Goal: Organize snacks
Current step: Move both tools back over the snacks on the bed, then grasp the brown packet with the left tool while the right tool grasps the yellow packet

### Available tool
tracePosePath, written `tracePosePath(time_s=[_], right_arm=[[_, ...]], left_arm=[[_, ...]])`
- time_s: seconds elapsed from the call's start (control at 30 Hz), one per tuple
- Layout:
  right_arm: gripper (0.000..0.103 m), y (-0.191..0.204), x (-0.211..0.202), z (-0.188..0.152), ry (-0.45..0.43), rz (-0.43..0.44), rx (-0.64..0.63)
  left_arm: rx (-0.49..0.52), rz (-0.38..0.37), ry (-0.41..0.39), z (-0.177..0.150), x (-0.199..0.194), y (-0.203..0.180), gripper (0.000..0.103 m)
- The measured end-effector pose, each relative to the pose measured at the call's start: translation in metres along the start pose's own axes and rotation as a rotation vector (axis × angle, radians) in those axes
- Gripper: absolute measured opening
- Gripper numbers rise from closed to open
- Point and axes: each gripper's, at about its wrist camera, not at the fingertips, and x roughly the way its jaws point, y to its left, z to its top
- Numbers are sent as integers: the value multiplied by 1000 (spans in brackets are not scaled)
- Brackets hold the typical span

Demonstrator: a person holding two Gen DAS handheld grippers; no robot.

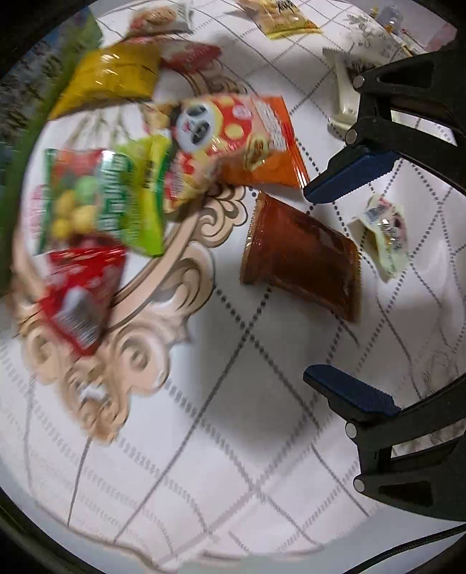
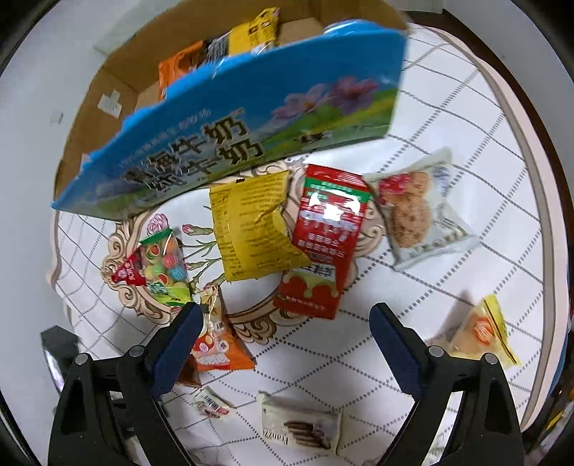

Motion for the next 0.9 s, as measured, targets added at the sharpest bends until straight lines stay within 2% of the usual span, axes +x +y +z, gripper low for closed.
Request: tracePosePath(time_s=[0.1,0.2,0.23,0.27,0.3,0.4,0.47,0.53,0.7,0.9], right_arm=[[93,18,20,15,-9,-35,-47],[87,36,42,30,-13,-94,-105],[82,41,49,34,-7,-106,-121],[74,46,57,38,1,-115,-135],[70,50,65,40,14,-127,-149],[57,55,77,42,32,-128,-163],[55,59,78,38,36,-137,-195],[53,60,78,27,76,-127,-222],[51,54,79,-12,175,-108,-275],[51,29,83,-59,264,-119,-266]], left_arm=[[7,11,-13,2,12,-5,90],[7,10,-31,3,13,-8,68],[0,1,-32,4,11,-7,55],[-7,-6,-29,4,10,-7,49],[-17,-10,-28,6,7,-7,47],[-93,-24,-28,6,-2,3,46],[-144,-37,-28,4,-4,10,46],[-175,-53,-23,1,-3,16,46],[-182,-59,-17,-10,4,16,46],[-174,-61,-12,-29,17,2,47]])
